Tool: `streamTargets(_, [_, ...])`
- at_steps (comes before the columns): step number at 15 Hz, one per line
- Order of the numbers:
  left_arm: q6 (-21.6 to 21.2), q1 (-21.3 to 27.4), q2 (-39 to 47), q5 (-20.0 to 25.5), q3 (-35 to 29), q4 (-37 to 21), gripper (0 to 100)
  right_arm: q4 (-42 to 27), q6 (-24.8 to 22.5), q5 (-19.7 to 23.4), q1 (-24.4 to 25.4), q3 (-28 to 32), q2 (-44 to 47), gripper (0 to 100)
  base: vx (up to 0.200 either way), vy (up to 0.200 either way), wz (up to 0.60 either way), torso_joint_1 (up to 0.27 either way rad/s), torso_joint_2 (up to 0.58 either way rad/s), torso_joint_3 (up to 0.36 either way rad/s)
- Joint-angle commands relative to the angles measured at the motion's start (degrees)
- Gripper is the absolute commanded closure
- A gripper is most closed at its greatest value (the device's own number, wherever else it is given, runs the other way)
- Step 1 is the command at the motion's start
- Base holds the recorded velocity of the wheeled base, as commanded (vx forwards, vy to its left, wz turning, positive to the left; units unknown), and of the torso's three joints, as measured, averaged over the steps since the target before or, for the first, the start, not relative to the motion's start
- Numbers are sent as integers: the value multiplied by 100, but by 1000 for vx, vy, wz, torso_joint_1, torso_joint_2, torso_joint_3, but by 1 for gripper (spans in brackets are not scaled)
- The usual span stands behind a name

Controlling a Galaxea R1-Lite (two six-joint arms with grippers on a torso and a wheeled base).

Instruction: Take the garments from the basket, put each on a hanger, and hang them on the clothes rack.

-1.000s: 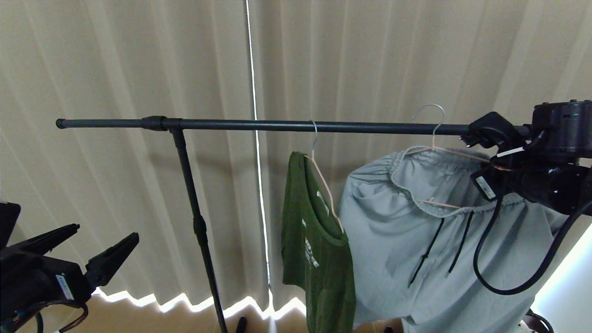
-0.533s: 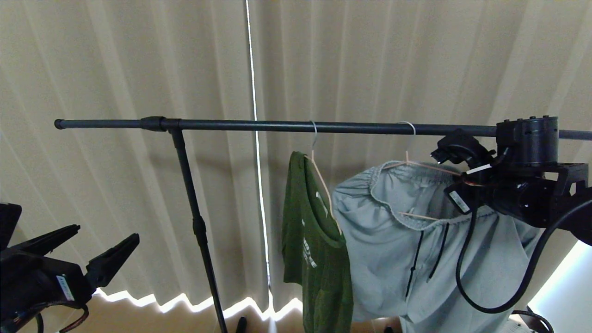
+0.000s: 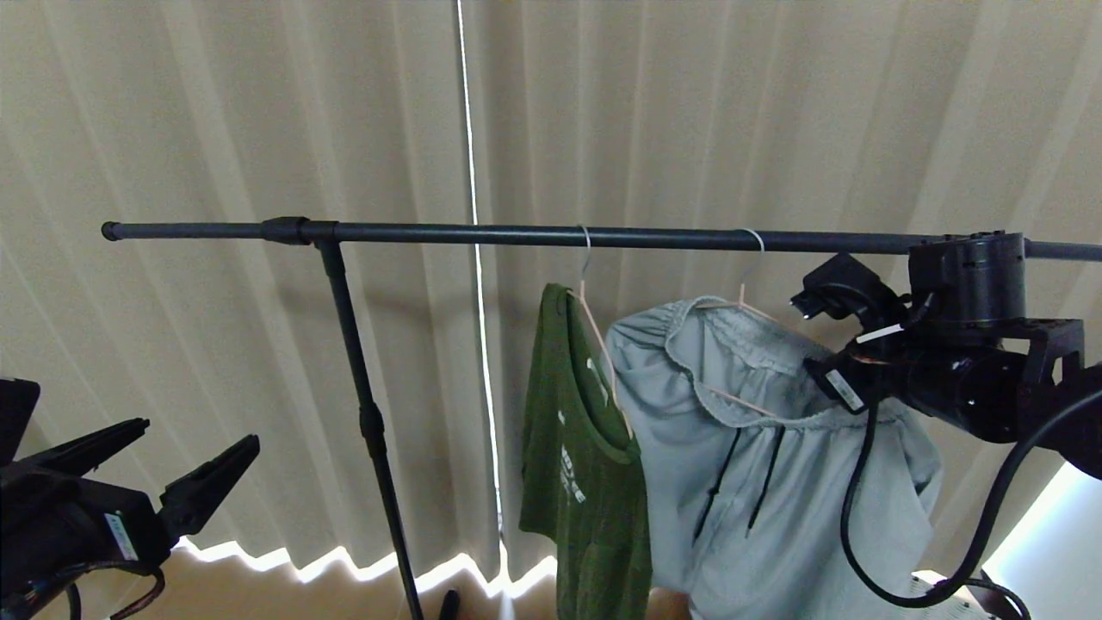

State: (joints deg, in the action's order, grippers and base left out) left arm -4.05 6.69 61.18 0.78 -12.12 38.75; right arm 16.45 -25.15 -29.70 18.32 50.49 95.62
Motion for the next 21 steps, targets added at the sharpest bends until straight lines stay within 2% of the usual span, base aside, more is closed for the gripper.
streamTargets(1, [0, -1, -1, 1, -1, 9, 0, 298, 107, 78, 31, -268, -35, 0, 0, 0, 0, 0, 0, 0])
streamTargets(2, [0, -1, -1, 1, -1, 1, 0, 702, 124, 175, 84, -479, -17, 0, 0, 0, 0, 0, 0, 0])
streamTargets(5, [0, -1, -80, 1, -1, 1, 0, 1924, 124, 983, 93, -1129, 18, 0, 0, 0, 0, 0, 0, 0])
streamTargets(7, [0, -10, -256, 1, 25, 1, 0, 2961, 124, 1845, 93, -1674, 27, 0, 0, 0, 0, 0, 0, 0])
streamTargets(9, [9, -36, -520, -8, 148, 1, 0, 3822, 124, 2196, 84, -2131, -9, 0, 0, 0, 0, 0, 0, 0])
streamTargets(13, [71, -406, -1100, -25, 403, -43, 0, 5554, 142, 2398, 84, -2773, -140, 0, 0, 0, 0, 0, 0, 0])
streamTargets(14, [71, -520, -1197, -25, 500, -43, 0, 5782, 159, 2398, 84, -2887, -193, 0, 0, 0, 0, 0, 0, 0])
streamTargets(15, [62, -889, -1443, -25, 658, -52, 0, 6178, 212, 2398, 84, -3160, -387, 0, 0, 0, 0, 0, 0, 0])
streamTargets(17, [62, -1320, -1636, -16, 623, -52, 0, 6406, 212, 2398, 84, -3450, -852, 0, 0, 0, 0, 0, 0, 0])
streamTargets(20, [36, -1399, -1996, -8, 544, -52, 0, 6327, 203, 2390, 84, -3907, -1714, 0, 0, 0, 0, 0, 0, 0])
streamTargets(21, [36, -1381, -2339, 1, 614, -96, 0, 6318, 195, 2381, 84, -4302, -2171, 0, 0, 0, 0, 0, 0, 0])
